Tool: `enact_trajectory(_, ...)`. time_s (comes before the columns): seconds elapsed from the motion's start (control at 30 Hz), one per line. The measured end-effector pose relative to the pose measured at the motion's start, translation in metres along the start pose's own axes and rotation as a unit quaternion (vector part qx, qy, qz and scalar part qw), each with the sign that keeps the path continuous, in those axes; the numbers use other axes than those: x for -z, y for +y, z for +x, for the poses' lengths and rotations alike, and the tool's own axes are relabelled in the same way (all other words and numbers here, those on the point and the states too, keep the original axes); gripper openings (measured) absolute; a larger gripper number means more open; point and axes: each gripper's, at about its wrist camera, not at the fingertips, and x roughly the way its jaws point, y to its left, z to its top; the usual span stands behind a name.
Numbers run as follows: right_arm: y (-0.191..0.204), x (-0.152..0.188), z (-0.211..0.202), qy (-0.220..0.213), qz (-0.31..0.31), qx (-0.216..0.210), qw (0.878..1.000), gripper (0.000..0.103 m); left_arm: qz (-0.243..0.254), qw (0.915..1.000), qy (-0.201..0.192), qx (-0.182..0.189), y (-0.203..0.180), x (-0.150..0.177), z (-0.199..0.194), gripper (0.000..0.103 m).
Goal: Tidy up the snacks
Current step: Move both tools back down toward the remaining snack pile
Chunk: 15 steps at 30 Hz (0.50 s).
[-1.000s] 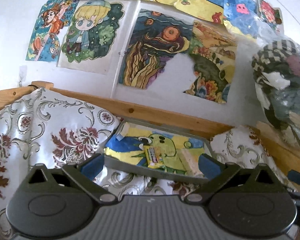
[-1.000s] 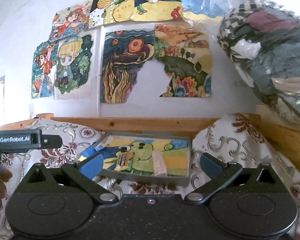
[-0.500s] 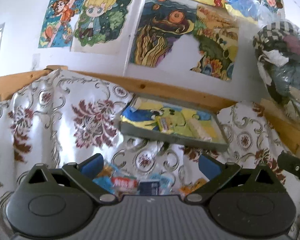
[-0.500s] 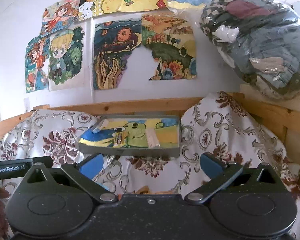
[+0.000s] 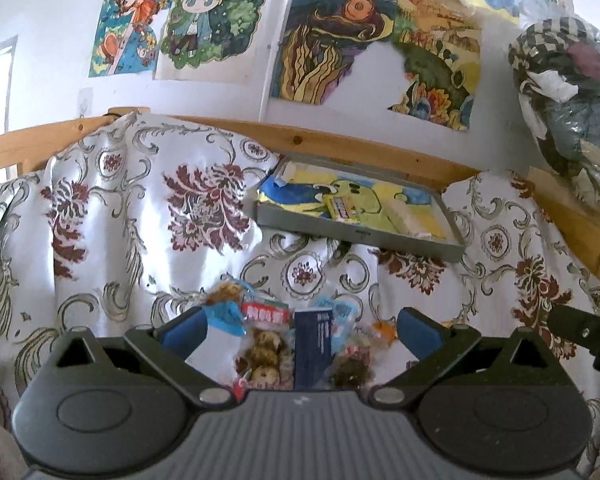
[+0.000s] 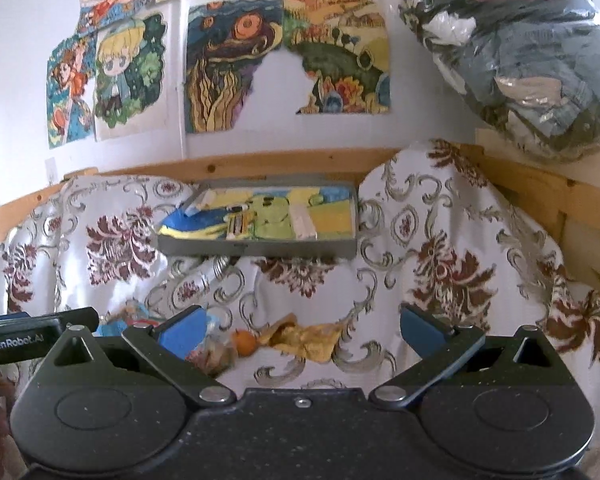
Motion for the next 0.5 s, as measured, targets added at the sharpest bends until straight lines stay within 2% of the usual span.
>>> enact_trajectory(0.2, 0.004, 0.006, 0.010, 0.039, -0.017, 0.021, 0.999, 0.102, 0.004, 0.9994, 0.033, -0.012, -0.002, 0.008, 0.002, 0.103)
enact_trajectory(0.5, 0.005, 0.012, 0.023, 0.081, -0.027, 0.016, 0.996, 0.102, 0.016, 0.9960, 0.085, -0.023, -0.004, 0.016, 0.014, 0.103)
